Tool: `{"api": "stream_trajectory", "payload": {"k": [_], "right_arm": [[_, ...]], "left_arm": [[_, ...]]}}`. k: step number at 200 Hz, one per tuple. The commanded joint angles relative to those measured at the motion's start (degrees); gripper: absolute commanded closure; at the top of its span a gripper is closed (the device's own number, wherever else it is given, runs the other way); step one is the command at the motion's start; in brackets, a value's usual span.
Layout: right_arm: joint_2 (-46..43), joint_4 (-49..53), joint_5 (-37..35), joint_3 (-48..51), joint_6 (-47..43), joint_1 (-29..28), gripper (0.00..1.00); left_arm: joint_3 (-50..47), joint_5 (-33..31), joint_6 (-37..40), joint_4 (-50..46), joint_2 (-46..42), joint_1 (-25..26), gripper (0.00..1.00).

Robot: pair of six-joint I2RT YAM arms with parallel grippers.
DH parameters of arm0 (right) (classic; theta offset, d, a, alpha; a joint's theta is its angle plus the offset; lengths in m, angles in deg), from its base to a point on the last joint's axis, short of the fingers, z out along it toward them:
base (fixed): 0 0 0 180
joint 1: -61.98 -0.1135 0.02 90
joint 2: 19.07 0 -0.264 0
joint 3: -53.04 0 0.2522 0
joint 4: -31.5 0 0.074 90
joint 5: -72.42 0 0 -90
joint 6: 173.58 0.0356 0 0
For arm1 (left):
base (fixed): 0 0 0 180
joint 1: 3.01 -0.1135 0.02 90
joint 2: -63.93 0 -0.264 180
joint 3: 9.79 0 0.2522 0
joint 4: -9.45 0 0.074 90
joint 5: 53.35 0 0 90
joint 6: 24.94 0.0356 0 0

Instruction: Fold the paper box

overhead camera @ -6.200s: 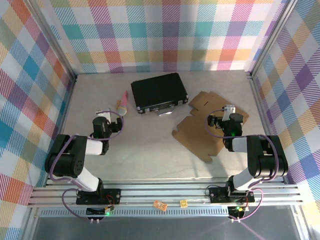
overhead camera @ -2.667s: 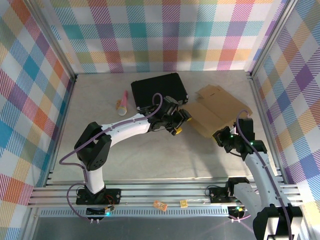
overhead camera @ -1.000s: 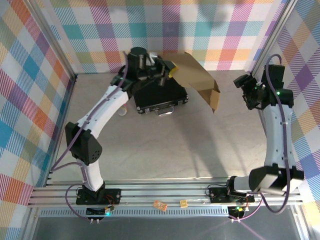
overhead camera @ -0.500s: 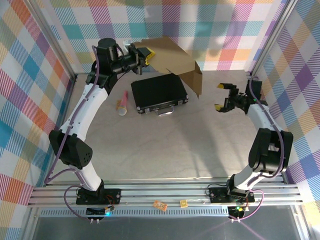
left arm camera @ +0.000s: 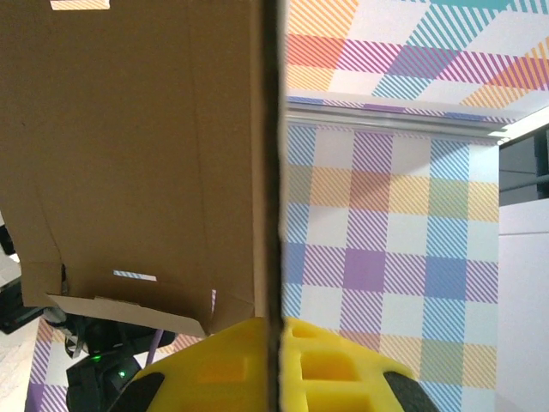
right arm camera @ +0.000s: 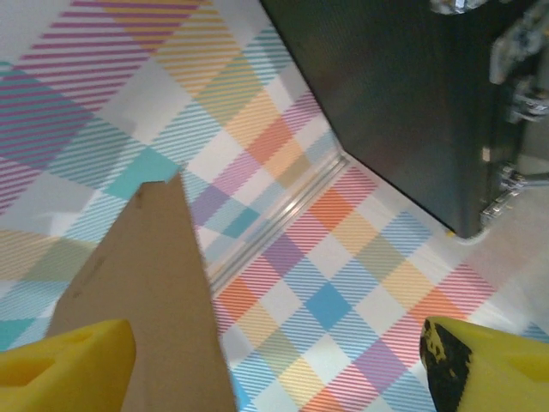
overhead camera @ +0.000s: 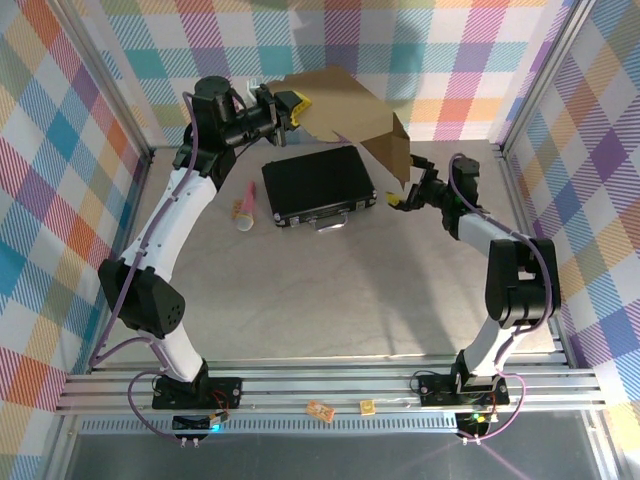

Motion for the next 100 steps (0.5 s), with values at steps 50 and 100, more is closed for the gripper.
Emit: {"api": "stream_trajectory", "payload": {"k": [50, 100], "right_arm": [[-0.64, -8.17, -2.57, -1.70, 8.05, -0.27, 0.30], [-12.32, 28.14, -1.82, -6.88, -43.50, 5.05, 0.31]], "left_arm": [[-3.90, 2.11, -1.08, 4.37, -3.03, -2.28, 1.00], [-3.35, 1.58, -1.03, 0.53, -3.66, -4.54, 1.00]]}}
